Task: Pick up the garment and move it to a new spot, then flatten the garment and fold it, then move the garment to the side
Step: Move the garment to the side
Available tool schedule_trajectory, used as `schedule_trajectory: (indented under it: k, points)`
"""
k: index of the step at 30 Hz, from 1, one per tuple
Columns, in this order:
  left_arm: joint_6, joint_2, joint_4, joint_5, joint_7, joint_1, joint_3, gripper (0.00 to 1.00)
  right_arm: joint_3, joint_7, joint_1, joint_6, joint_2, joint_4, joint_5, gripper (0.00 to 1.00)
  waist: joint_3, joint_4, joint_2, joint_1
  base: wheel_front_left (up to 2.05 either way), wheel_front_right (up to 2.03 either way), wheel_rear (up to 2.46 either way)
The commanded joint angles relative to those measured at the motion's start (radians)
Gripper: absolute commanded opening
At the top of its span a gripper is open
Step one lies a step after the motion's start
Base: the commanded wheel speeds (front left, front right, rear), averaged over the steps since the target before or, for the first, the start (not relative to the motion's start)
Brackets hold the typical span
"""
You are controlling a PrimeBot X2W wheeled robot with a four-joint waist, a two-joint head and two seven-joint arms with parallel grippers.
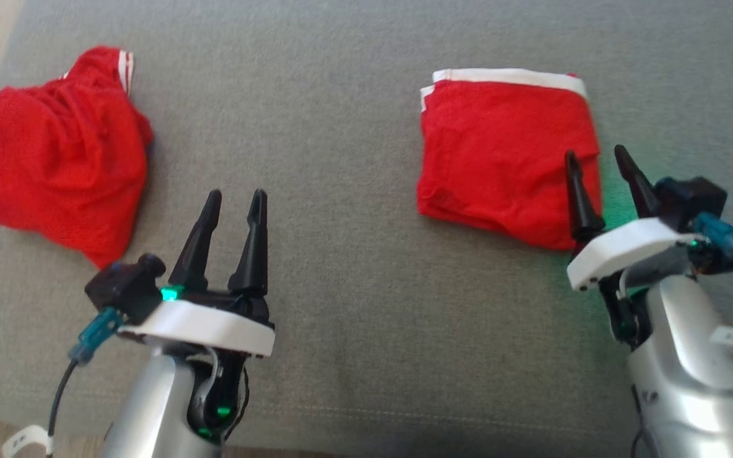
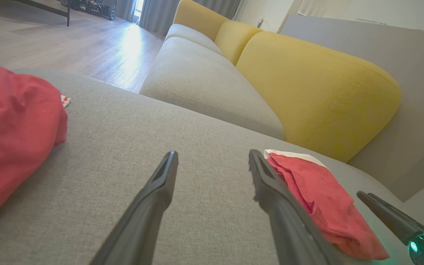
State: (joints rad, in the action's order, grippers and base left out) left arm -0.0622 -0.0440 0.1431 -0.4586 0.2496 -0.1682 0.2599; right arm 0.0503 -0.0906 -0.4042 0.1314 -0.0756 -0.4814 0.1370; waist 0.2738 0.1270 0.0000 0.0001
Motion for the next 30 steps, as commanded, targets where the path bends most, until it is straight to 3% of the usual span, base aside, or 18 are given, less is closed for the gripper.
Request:
schedule_trajectory:
  k: [1, 8, 12, 13, 14, 23, 30]
  points:
    - [-0.007, -0.006, -0.030, 0.001, 0.012, -0.049, -0.022, 1.00, 0.012, 0.008, -0.042, -0.001, -0.003, 0.005, 0.013, 1.00, 0.026, 0.021, 0.0000, -0.0001, 0.00, 0.00, 0.00]
    - [-0.010, -0.006, -0.029, -0.005, 0.012, -0.079, -0.014, 1.00, -0.047, 0.044, -0.126, -0.001, -0.013, -0.126, 0.008, 1.00, 0.062, 0.058, 0.0000, -0.0001, 0.00, 0.00, 0.00]
    - [-0.009, -0.006, -0.028, -0.009, 0.012, -0.080, -0.014, 1.00, -0.011, 0.087, -0.141, -0.001, -0.009, -0.191, 0.034, 1.00, 0.061, 0.066, 0.0000, -0.0001, 0.00, 0.00, 0.00]
    - [-0.008, -0.006, -0.028, -0.009, 0.012, -0.079, -0.014, 1.00, 0.001, 0.093, -0.144, -0.001, -0.012, -0.202, 0.042, 0.33, 0.060, 0.066, 0.0000, -0.0001, 0.00, 0.00, 0.00]
    - [-0.007, -0.006, -0.027, -0.009, 0.012, -0.078, -0.015, 1.00, 0.012, 0.093, -0.148, -0.001, -0.016, -0.209, 0.048, 0.00, 0.059, 0.065, 0.0000, -0.0001, 0.00, 0.00, 0.00]
    - [-0.006, -0.006, -0.040, 0.001, 0.012, -0.081, -0.023, 1.00, 0.106, 0.031, -0.180, -0.001, -0.091, -0.208, -0.014, 0.00, 0.048, 0.026, 0.0000, -0.0001, 0.00, 0.00, 0.00]
    - [-0.018, -0.006, -0.045, 0.031, 0.012, -0.100, -0.027, 1.00, 0.204, 0.021, -0.218, -0.001, -0.201, -0.148, -0.099, 0.00, 0.064, -0.055, 0.0000, -0.0001, 0.00, 0.00, 0.00]
